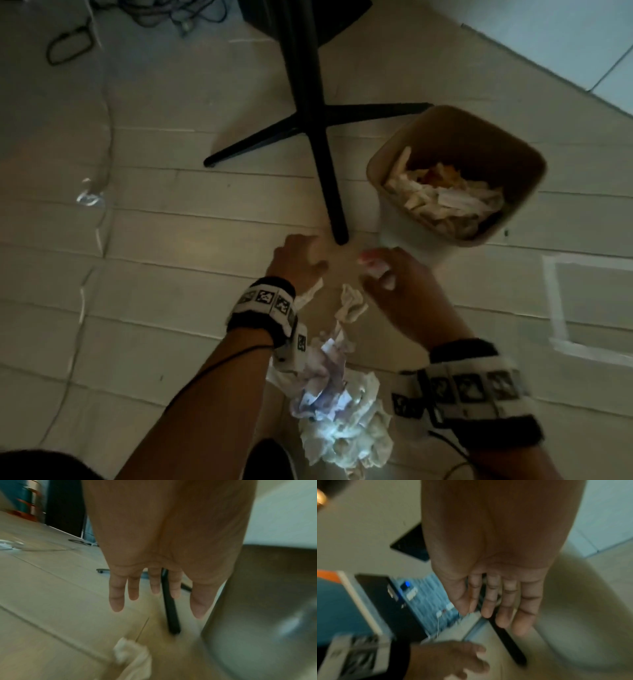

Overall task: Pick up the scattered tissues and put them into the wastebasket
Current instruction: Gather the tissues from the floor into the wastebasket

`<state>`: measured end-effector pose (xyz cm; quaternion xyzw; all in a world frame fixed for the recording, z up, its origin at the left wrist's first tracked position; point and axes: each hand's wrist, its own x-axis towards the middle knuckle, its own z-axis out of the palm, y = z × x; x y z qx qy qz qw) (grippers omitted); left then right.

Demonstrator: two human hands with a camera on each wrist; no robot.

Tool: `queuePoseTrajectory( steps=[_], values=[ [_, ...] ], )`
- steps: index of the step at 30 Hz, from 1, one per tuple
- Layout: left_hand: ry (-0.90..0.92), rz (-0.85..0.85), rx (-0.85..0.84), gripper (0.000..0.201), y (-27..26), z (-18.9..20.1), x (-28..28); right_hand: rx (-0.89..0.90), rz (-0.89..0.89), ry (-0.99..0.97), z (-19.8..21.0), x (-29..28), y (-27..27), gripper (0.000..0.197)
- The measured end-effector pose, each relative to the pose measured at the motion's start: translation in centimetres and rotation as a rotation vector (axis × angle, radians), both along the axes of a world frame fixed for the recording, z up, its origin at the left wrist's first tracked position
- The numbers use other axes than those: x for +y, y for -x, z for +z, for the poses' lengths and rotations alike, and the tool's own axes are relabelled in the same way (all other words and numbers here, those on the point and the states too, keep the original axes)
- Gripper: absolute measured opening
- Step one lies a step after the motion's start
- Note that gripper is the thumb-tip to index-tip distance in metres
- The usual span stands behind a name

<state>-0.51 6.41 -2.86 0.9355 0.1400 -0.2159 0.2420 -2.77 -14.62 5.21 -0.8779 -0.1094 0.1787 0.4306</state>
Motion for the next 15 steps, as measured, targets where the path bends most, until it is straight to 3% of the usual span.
queuePoseTrajectory(
  steps=[5,7,9,12,15],
  values=[
    [-0.113,-0.258,0.315,0.076,2.1,-7.6,0.8,0.276,0.218,0.262,-11.0,3.9,0.5,0.052],
    [-0.126,-0.334,0.370,0.076,4.0,-9.2,1.1,0.325,0.302,0.381,-14.3,4.7,0.4,0.058],
    [-0.144,-0.354,0.306,0.073,6.2,-10.0,1.4,0.352,0.378,0.489,-16.5,4.9,0.8,0.061],
    [-0.125,-0.269,0.202,0.048,8.8,-9.2,2.2,0.240,0.417,0.592,-17.5,4.5,2.1,0.049],
    [-0.030,0.001,0.123,0.033,11.3,-7.9,3.4,0.183,0.377,0.611,-17.4,3.2,2.8,0.040]
  ],
)
